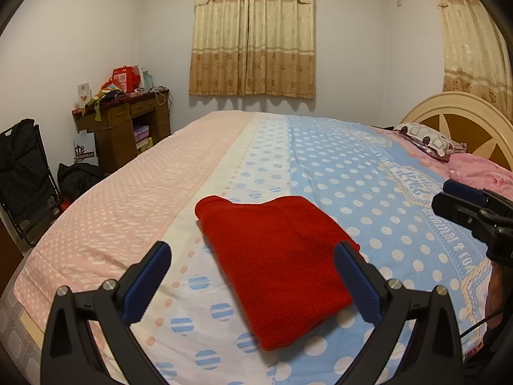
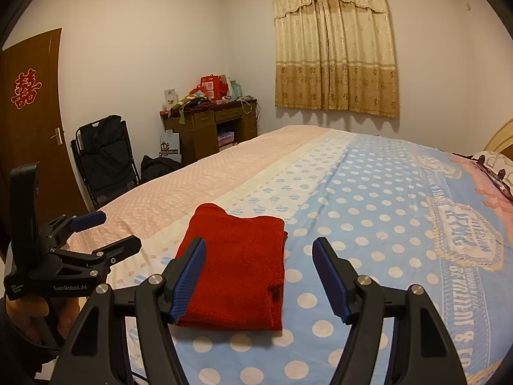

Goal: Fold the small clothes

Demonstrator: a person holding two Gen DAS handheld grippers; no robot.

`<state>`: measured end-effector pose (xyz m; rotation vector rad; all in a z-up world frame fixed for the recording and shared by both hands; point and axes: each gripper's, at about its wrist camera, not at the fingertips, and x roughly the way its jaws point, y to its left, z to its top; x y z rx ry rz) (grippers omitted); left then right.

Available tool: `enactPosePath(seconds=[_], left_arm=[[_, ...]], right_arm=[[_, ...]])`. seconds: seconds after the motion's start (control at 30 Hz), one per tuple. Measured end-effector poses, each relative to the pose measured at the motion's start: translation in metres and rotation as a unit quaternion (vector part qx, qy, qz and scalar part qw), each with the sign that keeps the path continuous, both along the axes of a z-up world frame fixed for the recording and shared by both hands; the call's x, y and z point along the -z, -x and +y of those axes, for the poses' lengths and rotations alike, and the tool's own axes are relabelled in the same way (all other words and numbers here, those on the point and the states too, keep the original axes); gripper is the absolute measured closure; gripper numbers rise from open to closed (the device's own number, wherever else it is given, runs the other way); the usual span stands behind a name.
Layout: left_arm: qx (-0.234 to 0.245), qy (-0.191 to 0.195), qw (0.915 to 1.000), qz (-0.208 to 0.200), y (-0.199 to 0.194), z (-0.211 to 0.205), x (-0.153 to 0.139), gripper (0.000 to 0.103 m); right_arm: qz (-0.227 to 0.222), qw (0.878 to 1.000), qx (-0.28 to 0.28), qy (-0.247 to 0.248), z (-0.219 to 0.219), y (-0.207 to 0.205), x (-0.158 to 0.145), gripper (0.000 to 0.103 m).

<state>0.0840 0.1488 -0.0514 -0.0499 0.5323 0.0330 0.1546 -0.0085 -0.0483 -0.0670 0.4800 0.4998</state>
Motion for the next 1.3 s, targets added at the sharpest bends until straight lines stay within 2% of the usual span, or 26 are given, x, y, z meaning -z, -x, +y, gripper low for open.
enactPosePath(seconds=[0.4,0.63,0.83,1.13,1.3], left_arm=[[-0.001,0.001,1.0,0.001,0.0,-0.001,0.0,0.0],[0.002,-0.003,1.0,-0.002,0.002,-0.001,-0.002,0.0],[0.002,-0.028,0.9996,0.0,0.003,-0.005,-0.008,0.0],[-0.001,-0.024,0.9995,-0.02,0.008,-0.003,-0.02,0.0],[-0.01,-0.022,0.9996,-0.018,0.006,-0.001,-0.019,0.0]], right_arm=[[-0.001,1.0,-0.002,-0.001,-0.001,0.004,0.0,0.034],[-0.014,1.0,0.003,-0.01,-0.004,0.009,-0.005,0.034],[-0.024,1.0,0.007,-0.014,-0.004,0.012,-0.008,0.034],[-0.053,0.998,0.0,-0.012,0.0,0.025,-0.018,0.033],[-0.056,0.998,-0.005,-0.007,0.003,0.027,-0.017,0.033]])
